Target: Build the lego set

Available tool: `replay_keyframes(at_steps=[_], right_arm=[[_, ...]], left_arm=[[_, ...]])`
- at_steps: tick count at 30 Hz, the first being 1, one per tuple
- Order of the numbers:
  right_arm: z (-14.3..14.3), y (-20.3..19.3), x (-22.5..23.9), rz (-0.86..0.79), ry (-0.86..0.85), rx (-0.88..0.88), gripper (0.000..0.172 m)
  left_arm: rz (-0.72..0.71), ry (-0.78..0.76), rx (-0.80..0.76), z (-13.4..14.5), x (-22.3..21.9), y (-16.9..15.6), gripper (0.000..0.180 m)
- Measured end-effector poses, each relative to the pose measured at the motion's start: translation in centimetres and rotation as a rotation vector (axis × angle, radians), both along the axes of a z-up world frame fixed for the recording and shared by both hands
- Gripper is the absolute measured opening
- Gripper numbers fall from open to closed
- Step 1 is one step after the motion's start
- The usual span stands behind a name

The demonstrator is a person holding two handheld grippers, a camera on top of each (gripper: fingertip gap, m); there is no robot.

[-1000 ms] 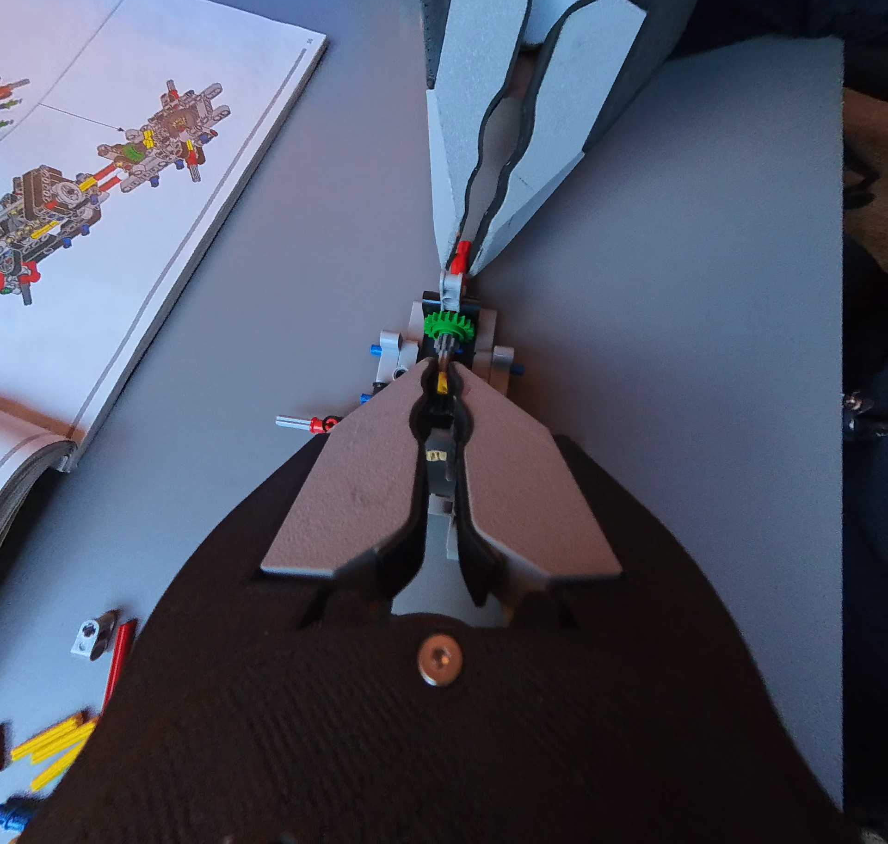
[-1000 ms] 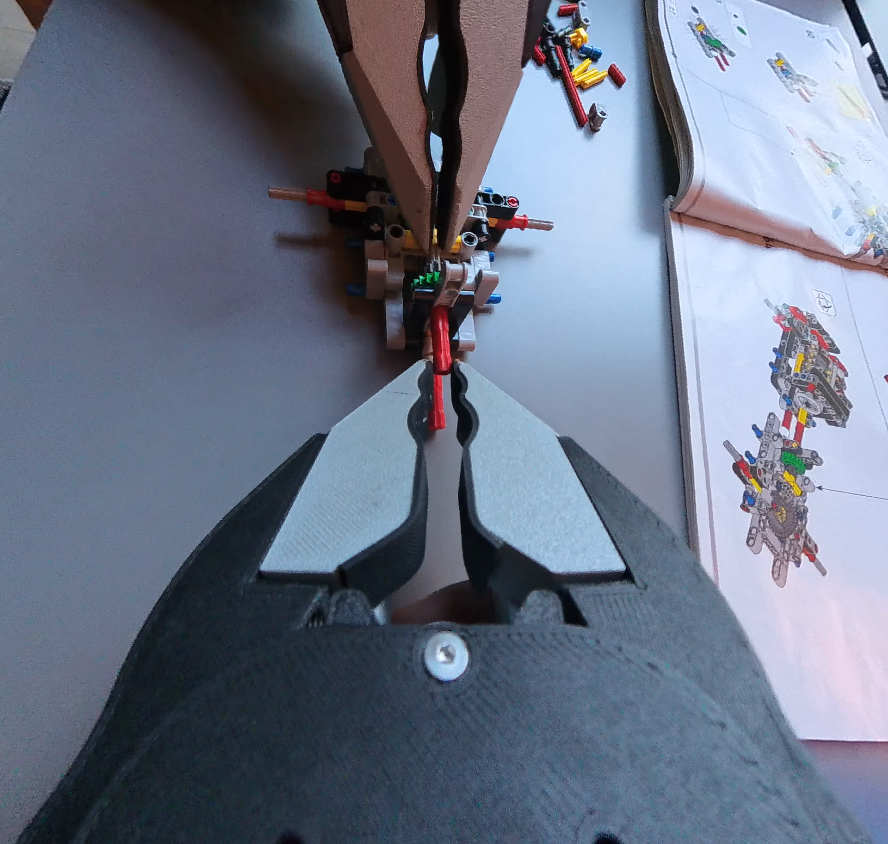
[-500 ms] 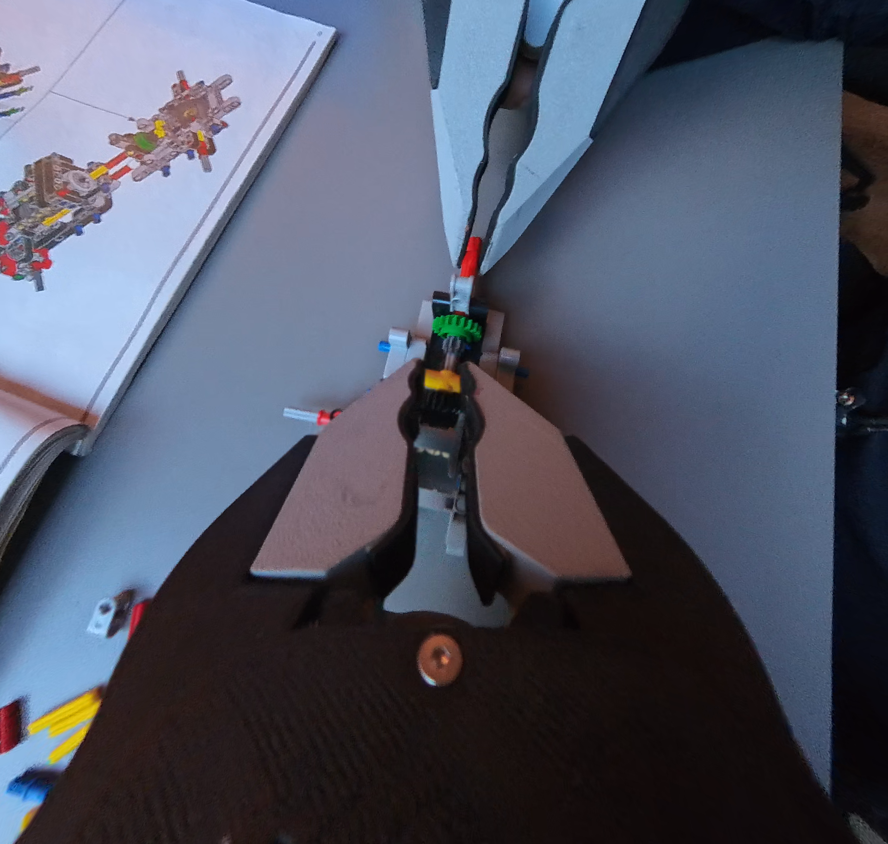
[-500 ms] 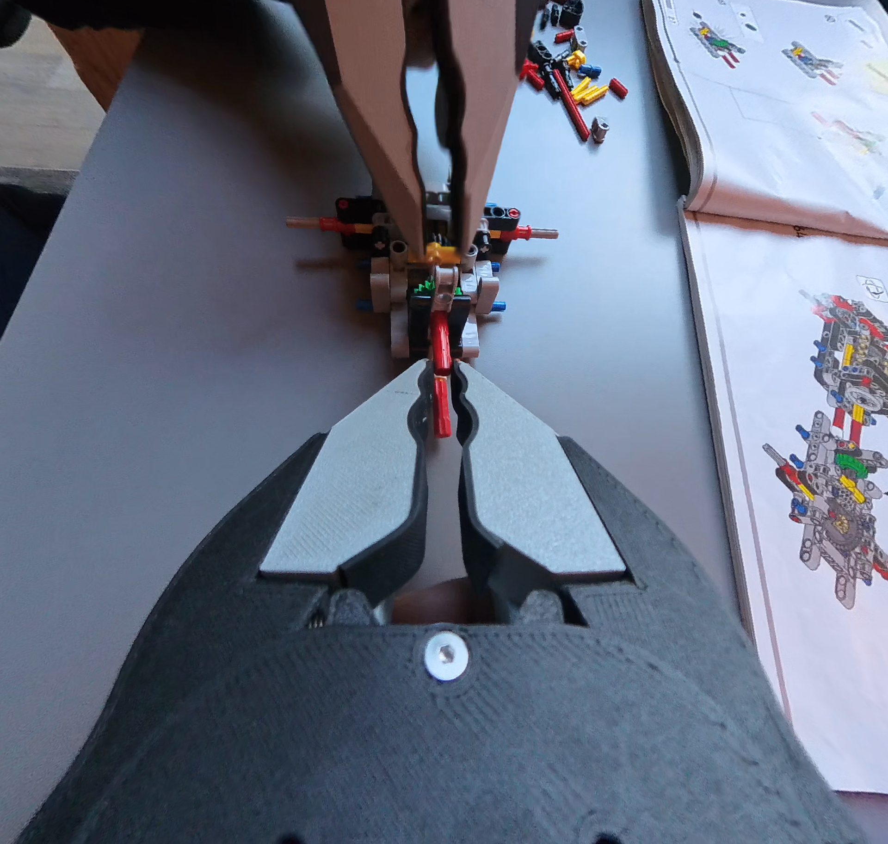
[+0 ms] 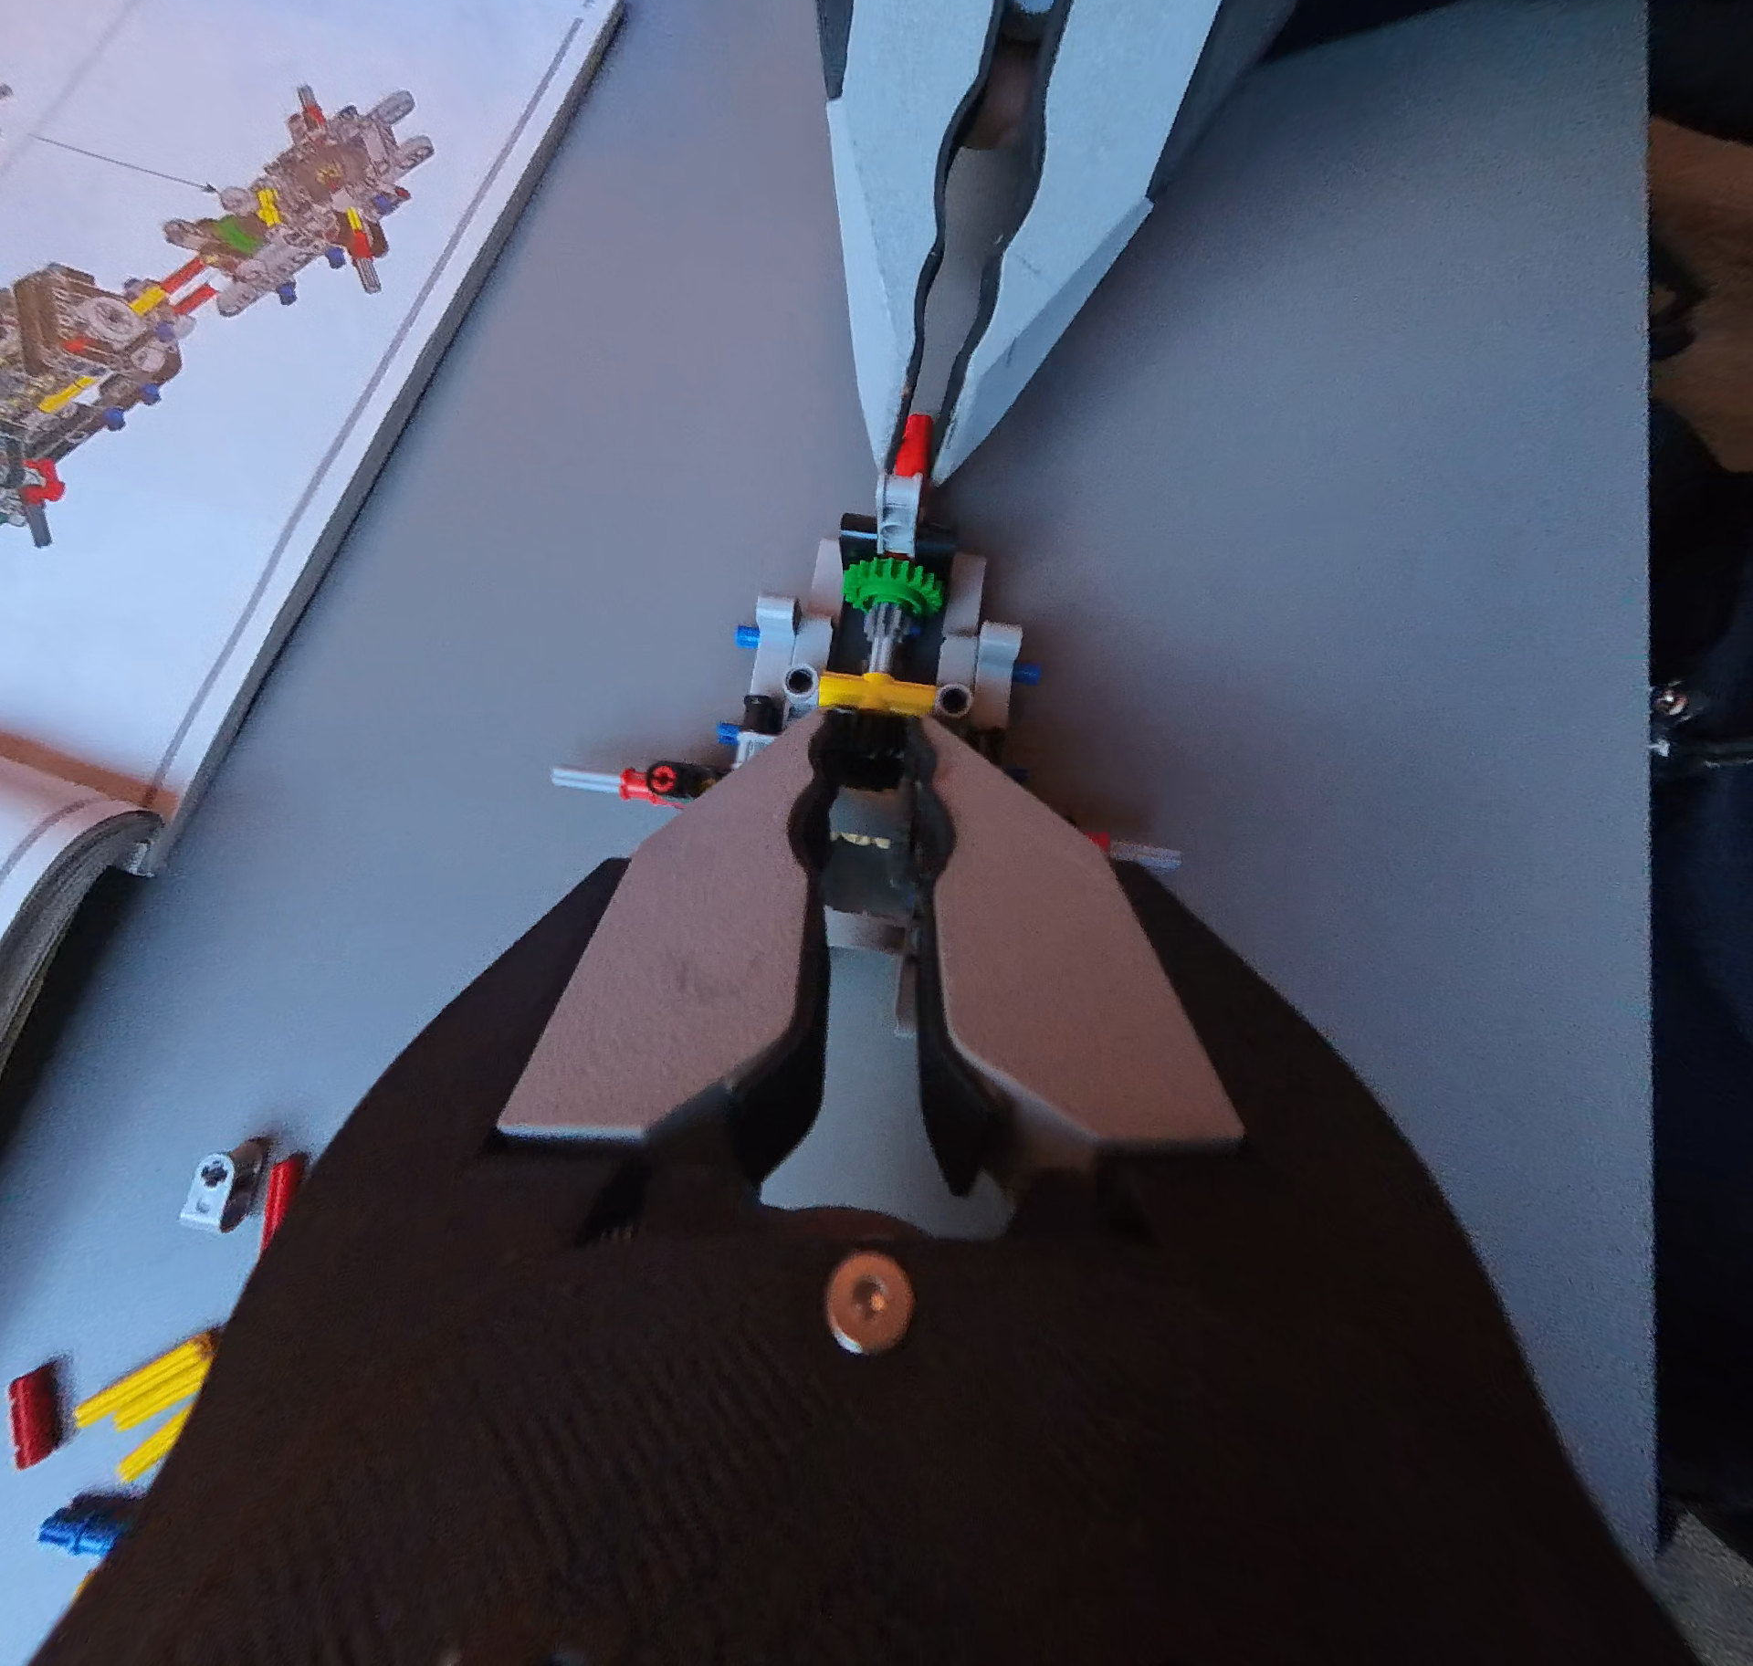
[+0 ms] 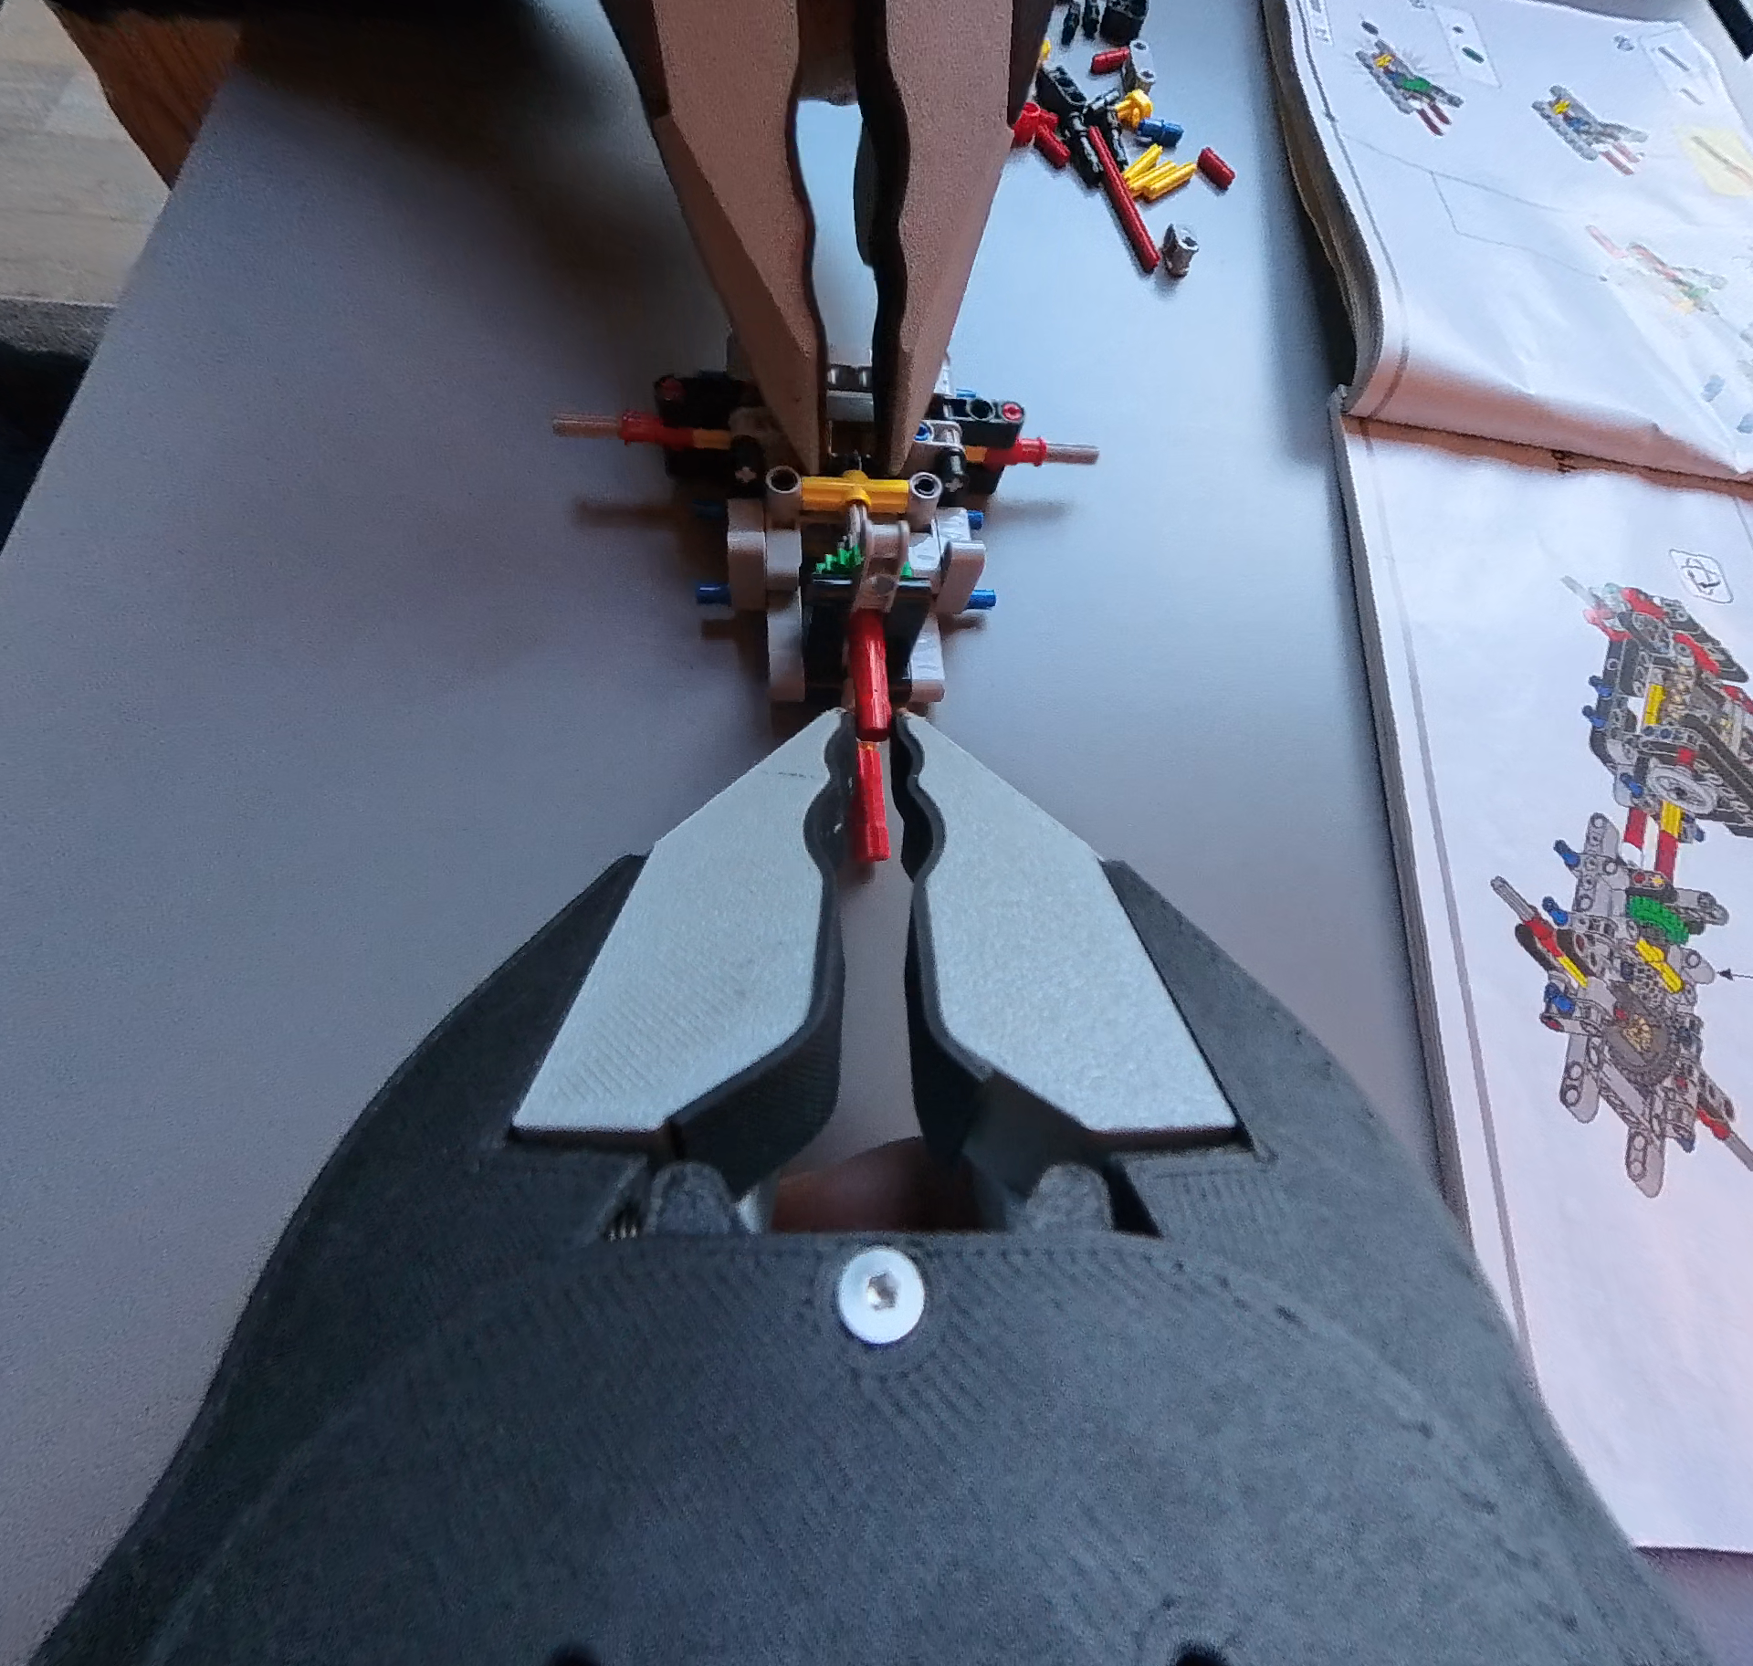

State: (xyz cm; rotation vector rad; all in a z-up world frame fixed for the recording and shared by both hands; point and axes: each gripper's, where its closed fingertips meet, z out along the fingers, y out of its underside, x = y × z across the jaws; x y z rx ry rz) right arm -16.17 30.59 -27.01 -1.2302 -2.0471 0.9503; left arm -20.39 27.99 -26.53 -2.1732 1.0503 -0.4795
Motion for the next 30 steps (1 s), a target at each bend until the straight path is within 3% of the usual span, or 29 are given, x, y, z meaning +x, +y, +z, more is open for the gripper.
replay_keyframes(at_steps=[11, 19, 26, 30], right_arm=[[0.0, 0.2, -0.2, -0.006, 0.02, 0.053, 0.003], [-0.1, 0.2, -0.1, 0.073, 0.056, 0.237, 0.003], [0.0, 0.1, -0.2, 0.163, -0.132, 0.048, 0.003], [0.2, -1.2, -1.2, 0.195, -0.126, -0.051, 0.003]], left_arm=[[0.004, -0.02, -0.011, 0.0, 0.0, 0.1, 0.009], [0.003, -0.045, -0.025, 0.0, 0.1, 0.1, 0.009], [0.007, -0.044, -0.024, 0.0, 0.0, 0.1, 0.01], [0.0, -0.076, -0.022, 0.2, 0.4, 0.1, 0.0]])
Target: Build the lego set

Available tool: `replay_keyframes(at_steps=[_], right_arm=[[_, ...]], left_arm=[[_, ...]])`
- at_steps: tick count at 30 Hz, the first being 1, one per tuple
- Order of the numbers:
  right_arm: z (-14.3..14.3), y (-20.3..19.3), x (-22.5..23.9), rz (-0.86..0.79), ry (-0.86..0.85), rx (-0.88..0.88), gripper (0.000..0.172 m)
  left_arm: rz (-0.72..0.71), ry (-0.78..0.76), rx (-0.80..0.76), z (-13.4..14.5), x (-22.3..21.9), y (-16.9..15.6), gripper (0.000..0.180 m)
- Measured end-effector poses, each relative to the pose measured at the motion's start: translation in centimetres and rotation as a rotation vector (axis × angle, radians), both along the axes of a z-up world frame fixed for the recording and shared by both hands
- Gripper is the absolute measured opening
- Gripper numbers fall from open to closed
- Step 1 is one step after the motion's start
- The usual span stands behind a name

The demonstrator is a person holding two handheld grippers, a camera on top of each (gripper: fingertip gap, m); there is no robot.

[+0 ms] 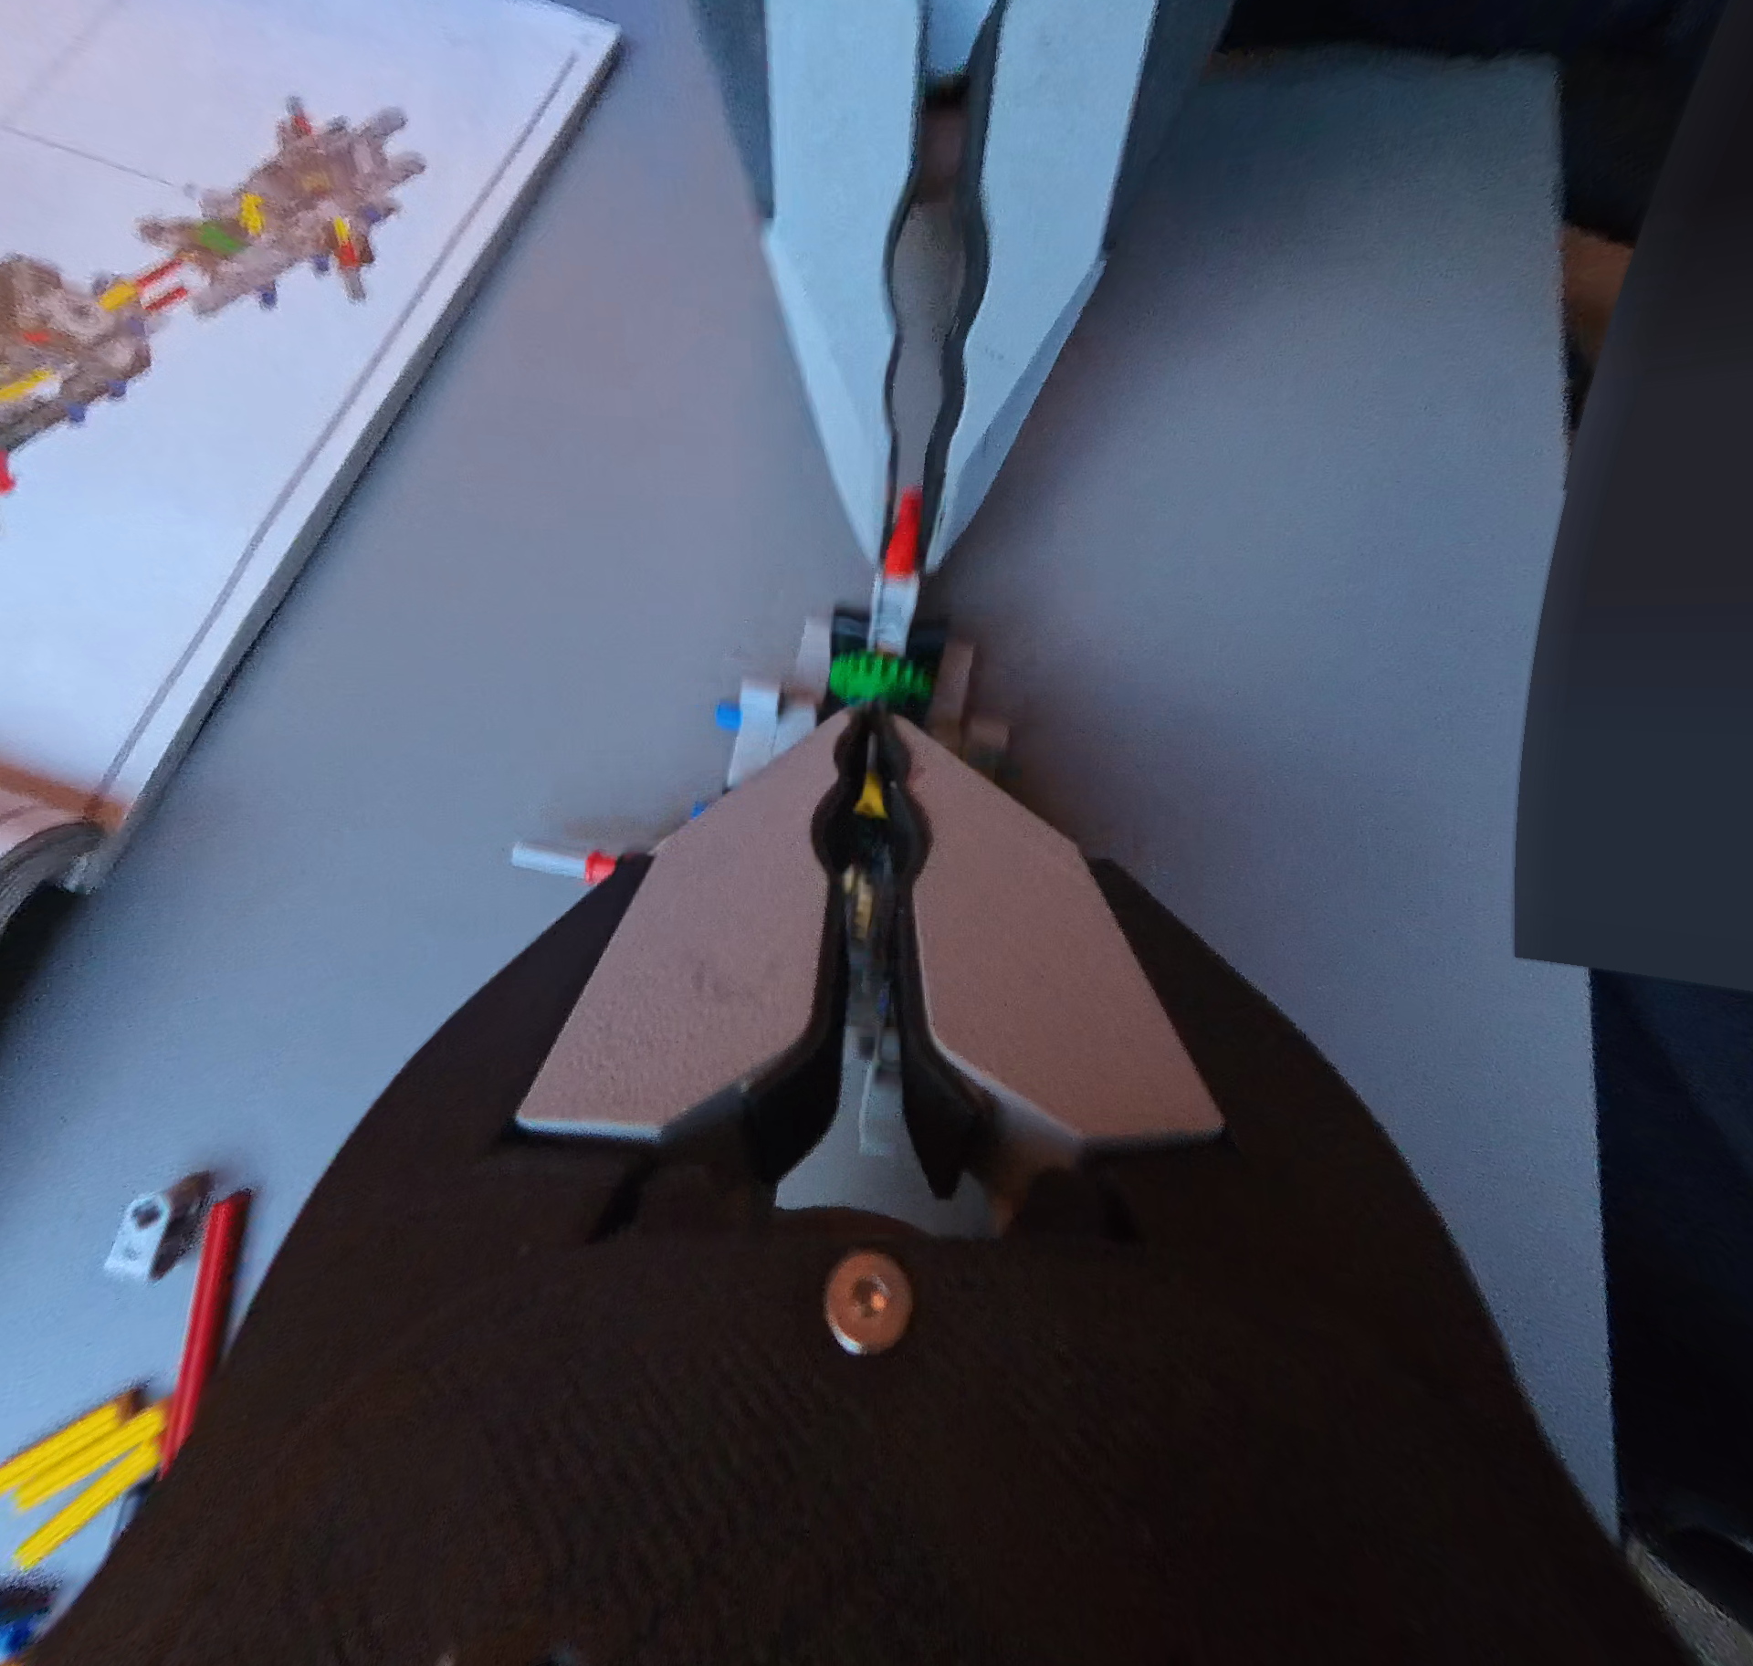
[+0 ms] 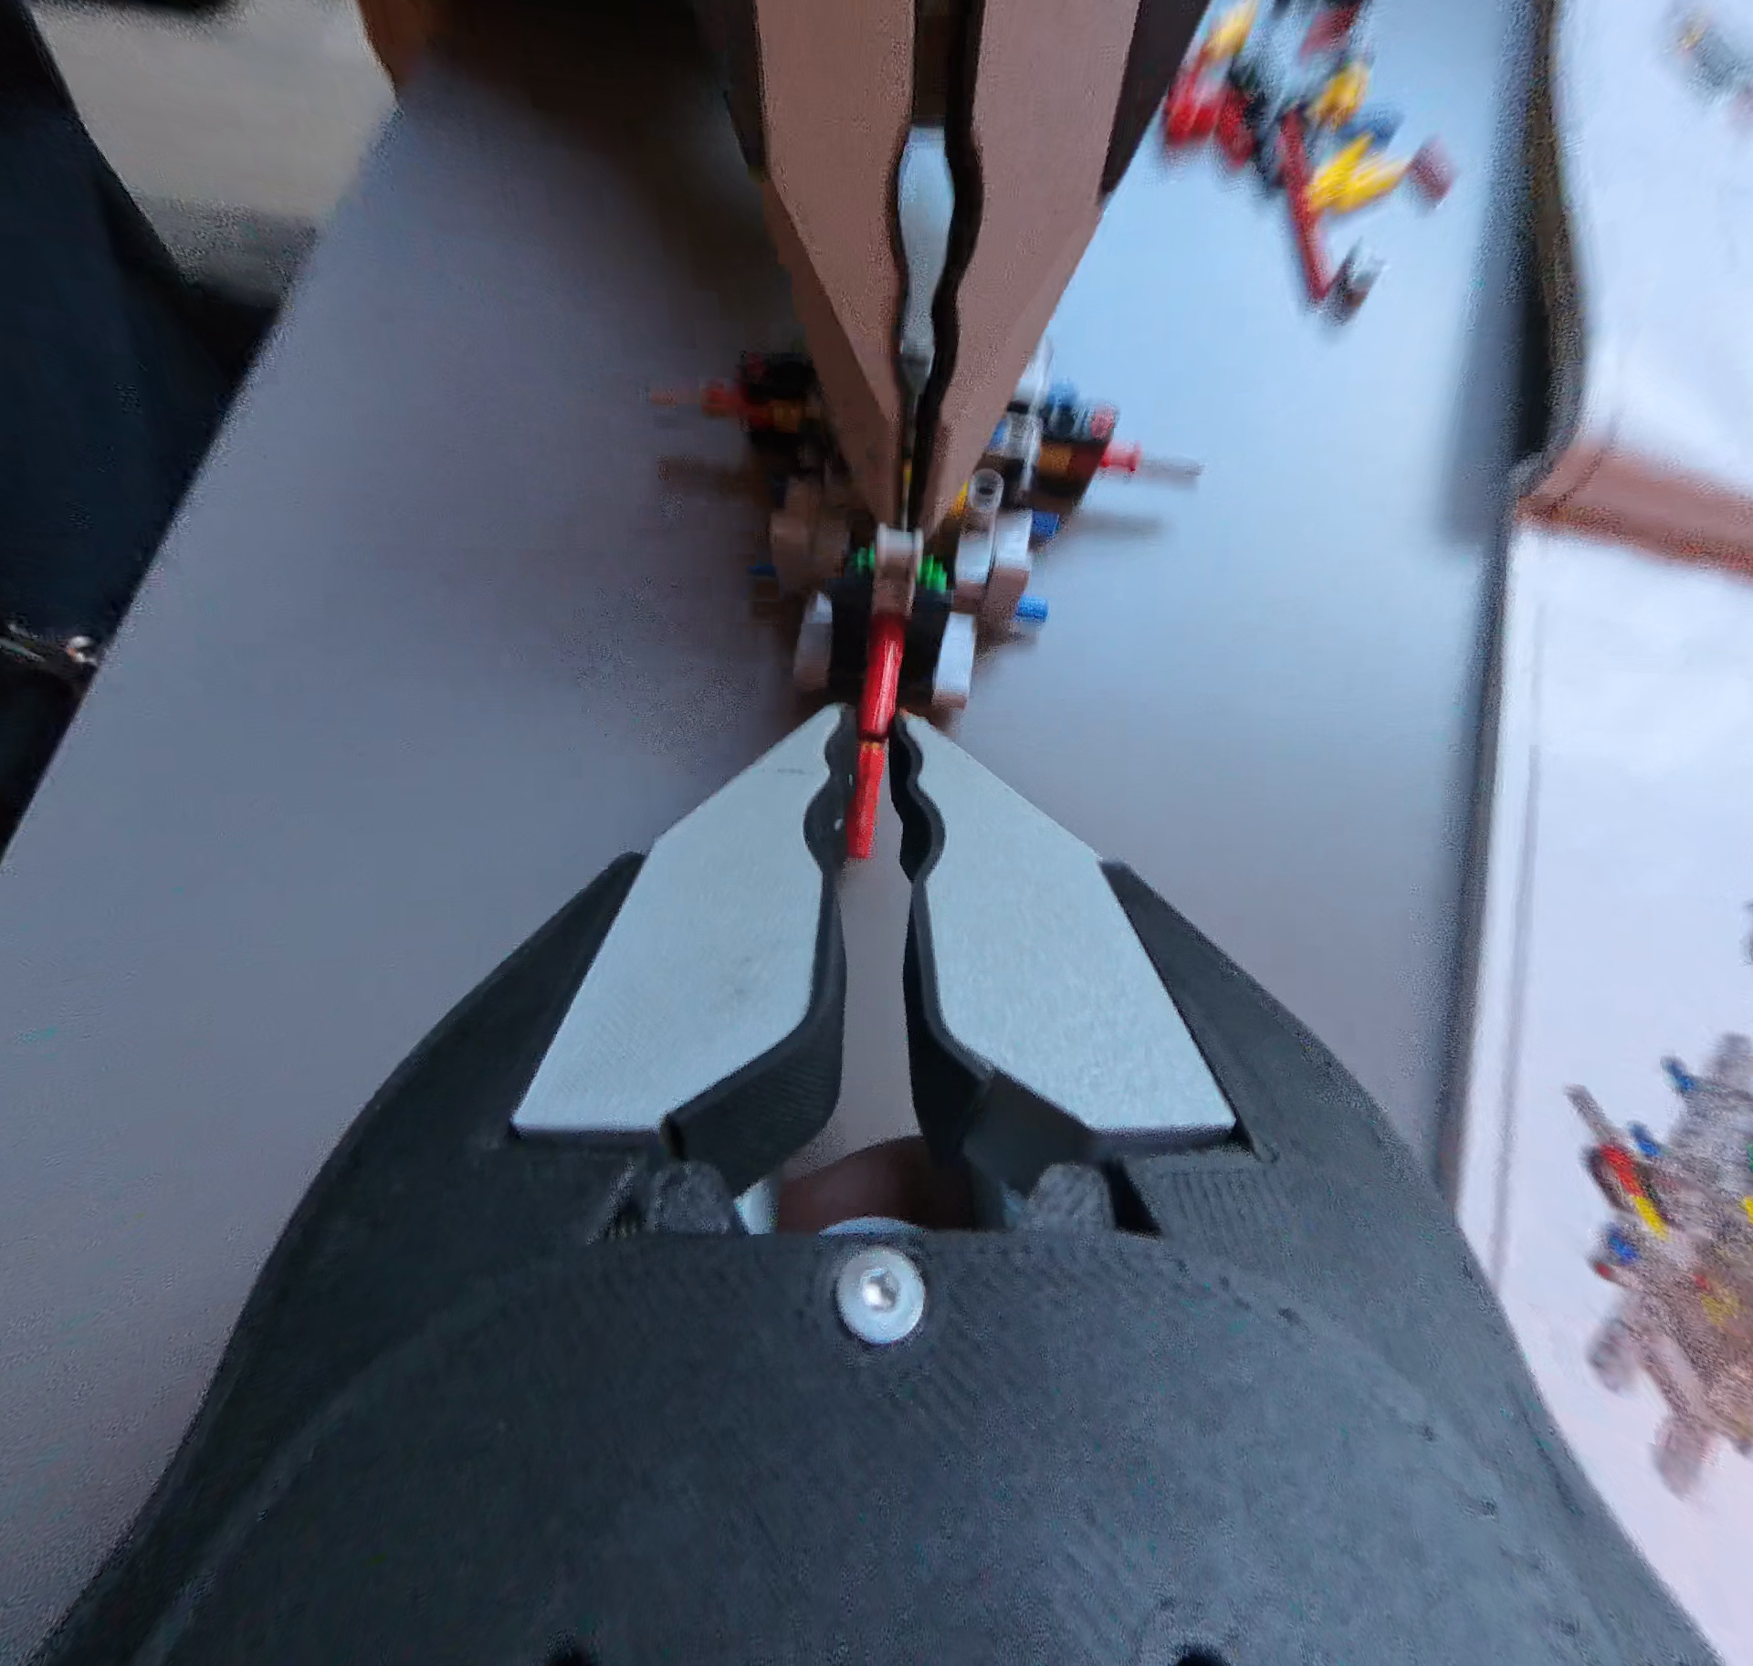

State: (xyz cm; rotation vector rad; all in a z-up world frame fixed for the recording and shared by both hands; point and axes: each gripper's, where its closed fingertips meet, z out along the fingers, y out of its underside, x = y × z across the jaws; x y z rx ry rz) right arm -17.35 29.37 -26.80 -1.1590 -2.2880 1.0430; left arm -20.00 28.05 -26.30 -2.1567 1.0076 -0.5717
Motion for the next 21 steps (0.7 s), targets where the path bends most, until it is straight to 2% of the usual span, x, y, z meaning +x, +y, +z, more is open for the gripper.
replay_keyframes(at_steps=[3, 7, 13, 21], right_arm=[[-0.2, 0.3, -0.4, -0.017, 0.027, 0.046, 0.003], [-0.4, 0.7, -0.5, -0.036, 0.031, 0.045, 0.003], [-0.2, 0.6, -0.5, -0.032, 0.045, 0.05, 0.003], [-0.3, 0.7, -0.4, -0.04, 0.06, 0.051, 0.003]], left_arm=[[0.007, 0.029, -0.006, -0.1, -0.6, -0.1, 0.0], [-0.005, 0.031, 0.012, 0.5, -0.8, -0.4, 0.009], [0.03, 0.058, -0.009, 0.3, -2.3, -0.5, 0.041], [0.004, 0.066, -0.041, -0.6, -1.4, -0.7, 0.043]])
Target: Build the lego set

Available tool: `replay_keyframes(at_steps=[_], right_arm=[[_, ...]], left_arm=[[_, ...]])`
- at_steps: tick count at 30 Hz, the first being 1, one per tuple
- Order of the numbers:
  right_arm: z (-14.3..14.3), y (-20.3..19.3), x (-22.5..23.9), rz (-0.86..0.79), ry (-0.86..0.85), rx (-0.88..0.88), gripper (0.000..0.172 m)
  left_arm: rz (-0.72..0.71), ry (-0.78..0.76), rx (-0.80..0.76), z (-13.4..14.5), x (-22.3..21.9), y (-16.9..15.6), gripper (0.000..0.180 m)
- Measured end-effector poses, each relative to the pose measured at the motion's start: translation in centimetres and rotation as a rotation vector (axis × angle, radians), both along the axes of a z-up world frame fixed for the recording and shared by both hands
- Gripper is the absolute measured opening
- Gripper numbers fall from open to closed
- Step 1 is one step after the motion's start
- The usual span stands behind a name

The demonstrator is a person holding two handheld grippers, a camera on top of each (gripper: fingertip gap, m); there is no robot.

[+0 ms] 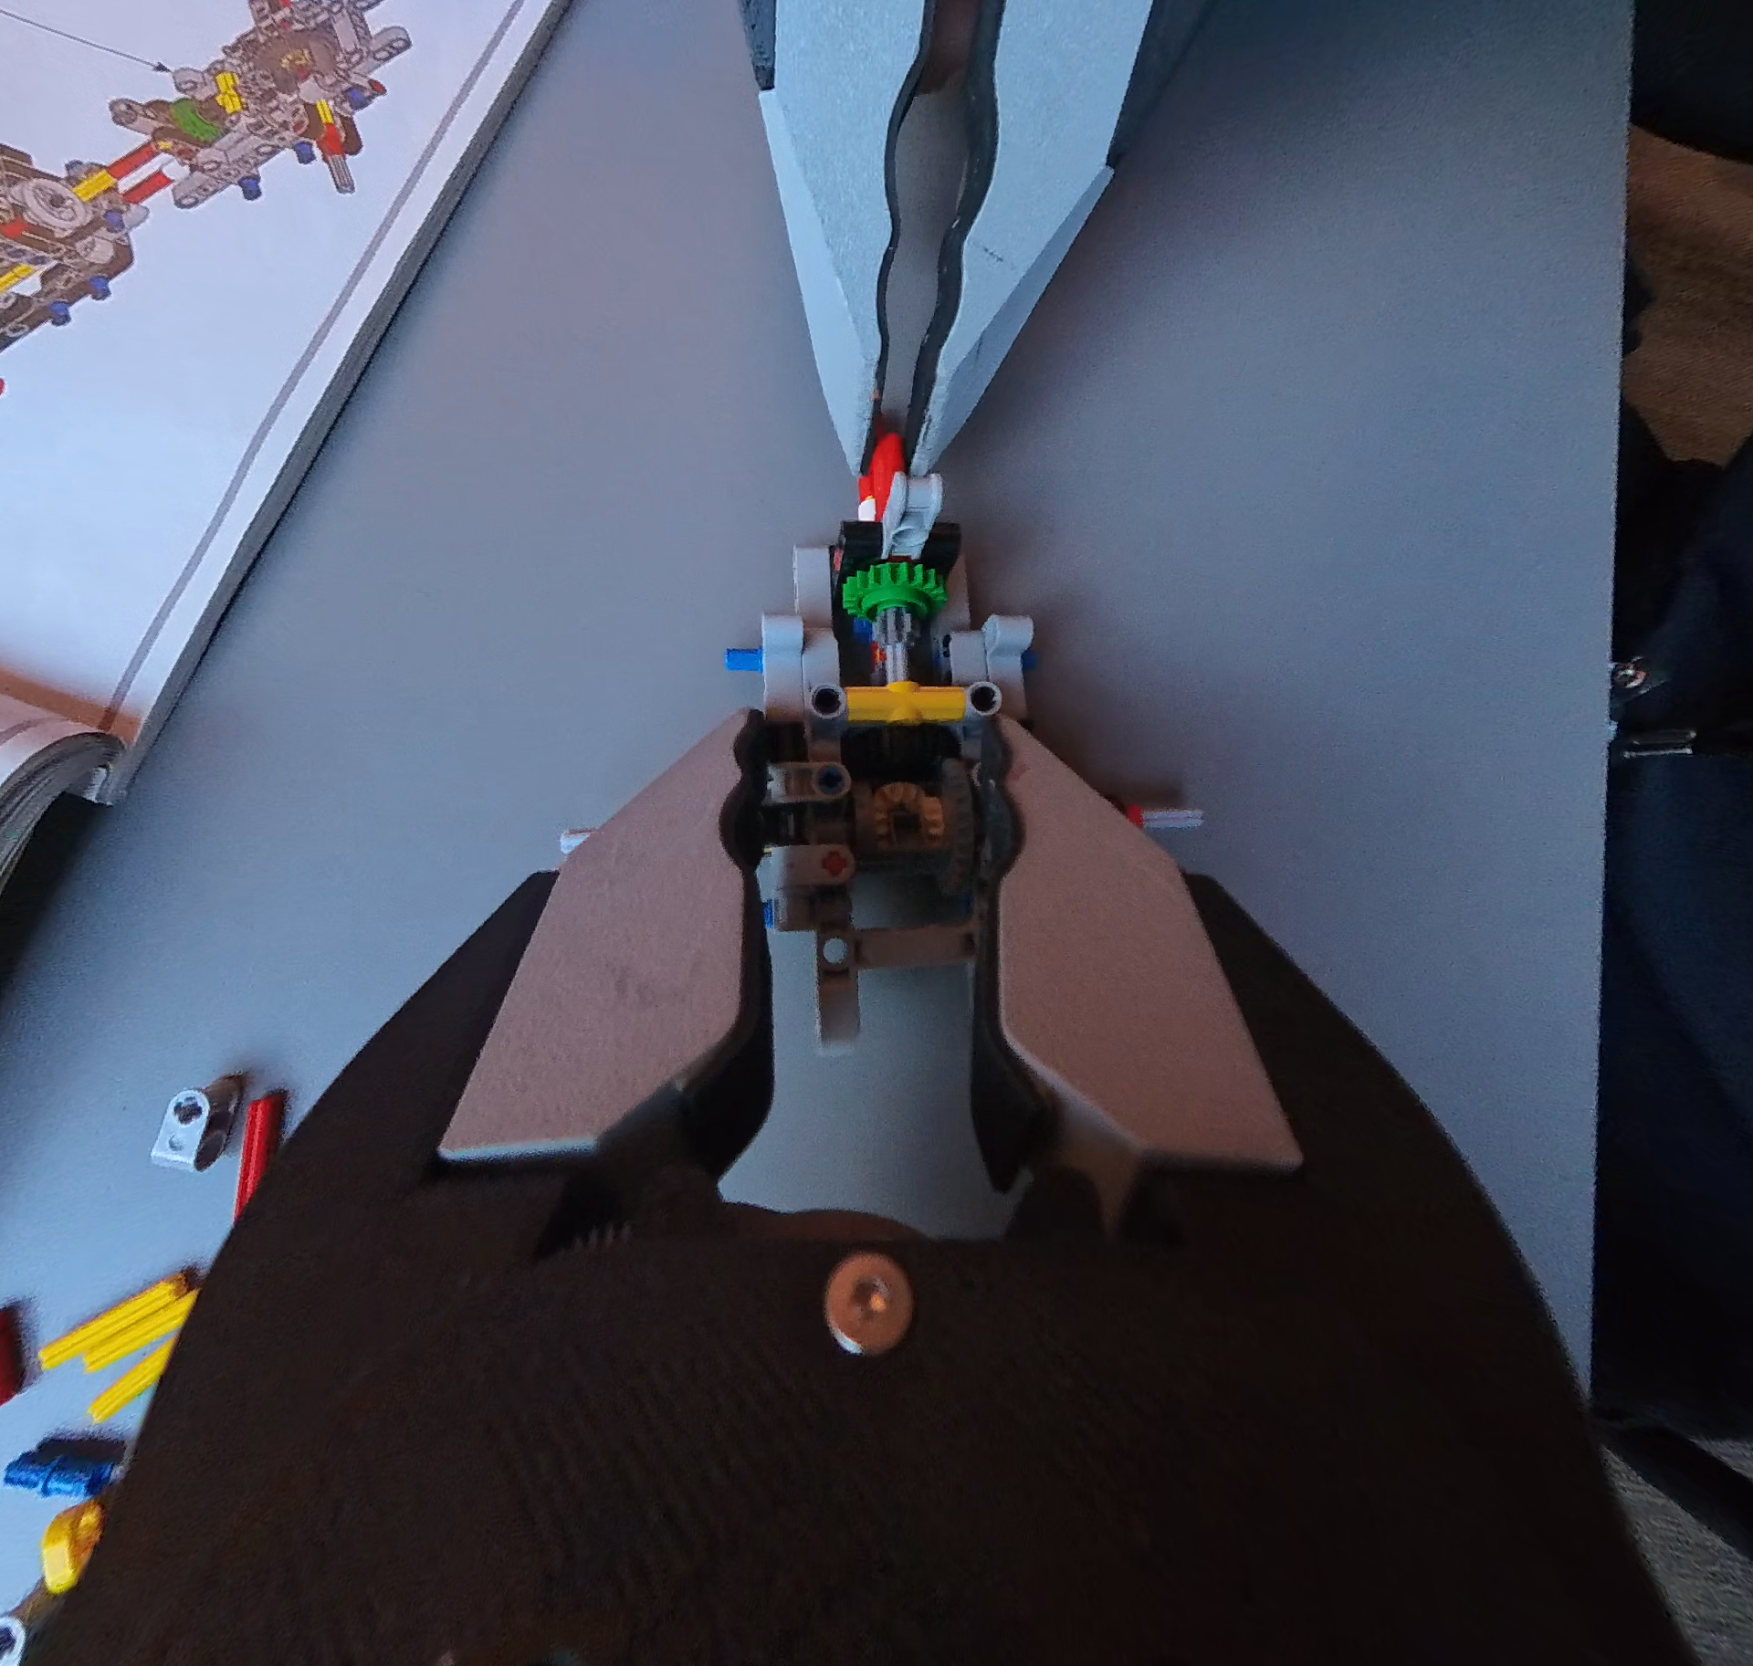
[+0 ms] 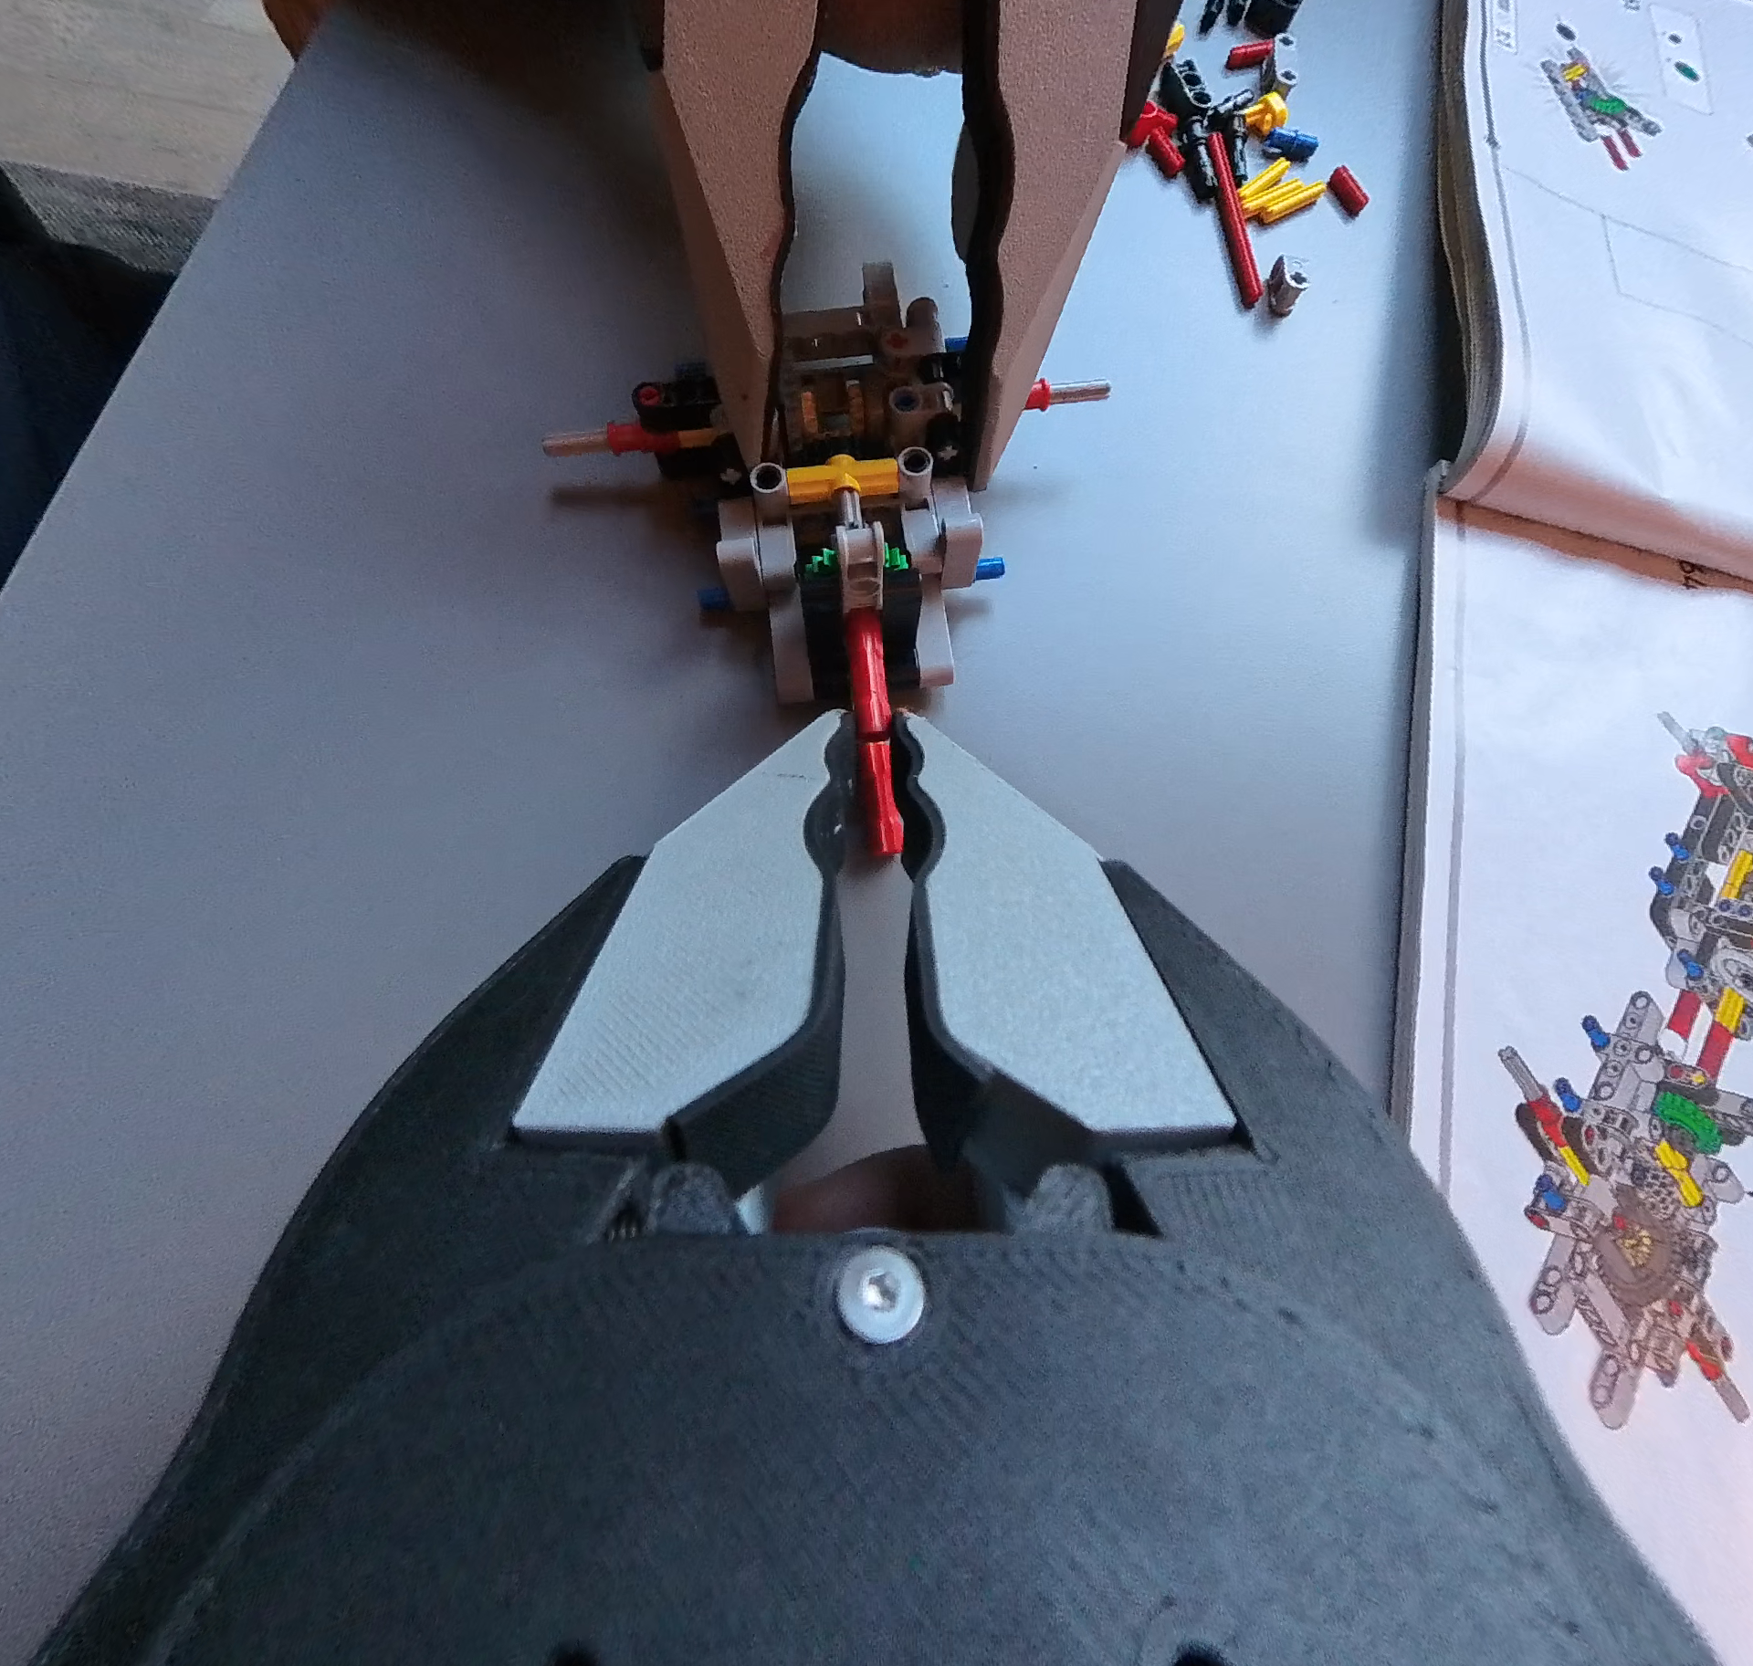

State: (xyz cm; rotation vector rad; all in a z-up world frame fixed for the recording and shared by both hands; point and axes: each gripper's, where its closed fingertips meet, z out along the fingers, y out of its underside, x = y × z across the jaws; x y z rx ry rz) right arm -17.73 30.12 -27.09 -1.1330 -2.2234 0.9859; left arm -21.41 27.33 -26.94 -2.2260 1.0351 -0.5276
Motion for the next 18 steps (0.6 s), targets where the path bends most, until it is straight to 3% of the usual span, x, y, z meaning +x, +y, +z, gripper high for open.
replay_keyframes(at_steps=[18], right_arm=[[-0.15, 0.04, -0.13, 0.014, -0.016, 0.014, 0.003]], left_arm=[[-0.004, -0.042, -0.022, -0.06, 0.03, 0.02, 0.043]])
